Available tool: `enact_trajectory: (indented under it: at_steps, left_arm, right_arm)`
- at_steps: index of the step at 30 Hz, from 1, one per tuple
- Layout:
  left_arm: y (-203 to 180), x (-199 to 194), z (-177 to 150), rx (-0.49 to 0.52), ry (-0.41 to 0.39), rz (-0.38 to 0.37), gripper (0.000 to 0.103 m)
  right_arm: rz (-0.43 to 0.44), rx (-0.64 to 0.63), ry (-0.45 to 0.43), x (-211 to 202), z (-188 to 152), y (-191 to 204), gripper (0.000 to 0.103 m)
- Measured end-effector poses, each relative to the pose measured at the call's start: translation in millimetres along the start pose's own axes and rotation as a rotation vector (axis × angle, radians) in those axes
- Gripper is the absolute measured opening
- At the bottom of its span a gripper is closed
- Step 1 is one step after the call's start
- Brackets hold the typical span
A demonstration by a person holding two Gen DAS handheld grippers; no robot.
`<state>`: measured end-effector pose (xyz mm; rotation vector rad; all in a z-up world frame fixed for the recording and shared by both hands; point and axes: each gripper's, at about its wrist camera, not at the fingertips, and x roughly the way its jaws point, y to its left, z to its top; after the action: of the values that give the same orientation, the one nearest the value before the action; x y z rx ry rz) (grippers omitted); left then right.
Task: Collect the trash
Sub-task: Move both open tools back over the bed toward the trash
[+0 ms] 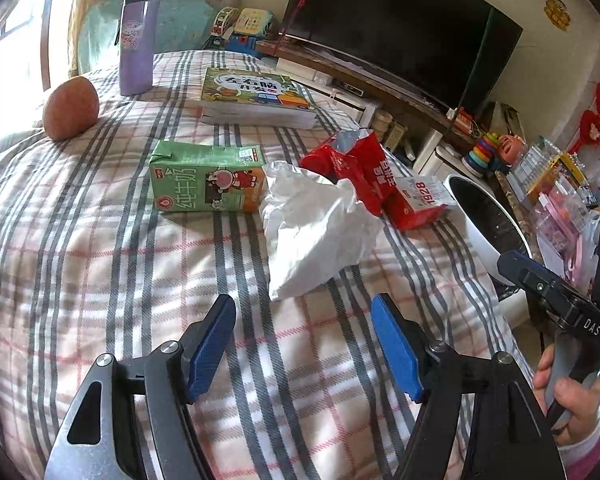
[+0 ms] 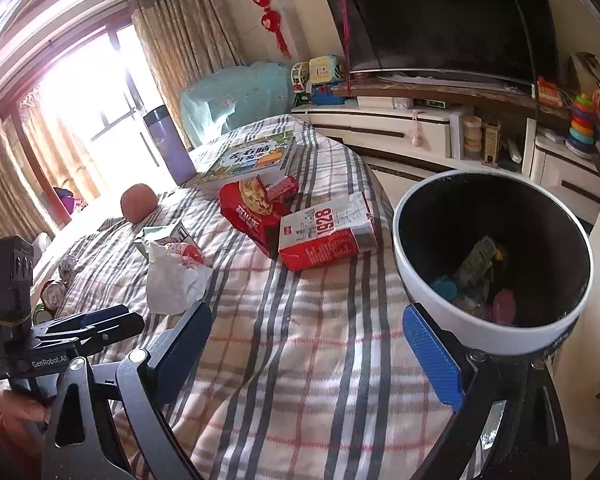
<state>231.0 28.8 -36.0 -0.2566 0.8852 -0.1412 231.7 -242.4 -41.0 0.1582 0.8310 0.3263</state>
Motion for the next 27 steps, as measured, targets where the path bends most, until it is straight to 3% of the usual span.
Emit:
enact_trajectory:
  at_steps: [13, 27]
  left_arm:
    - [6.6, 26.1, 22.4, -0.001, 0.028, 0.010, 0.071]
    - [5.2, 50.5, 29.4, 0.017, 0.046, -0.008, 0.070]
  right_arm:
    - [0.029, -0.089, 0.024, 35.3, 24.3, 3.2, 0.097]
    - [-0.020, -0.166, 0.112, 85.1, 38.0, 0.9, 0.097]
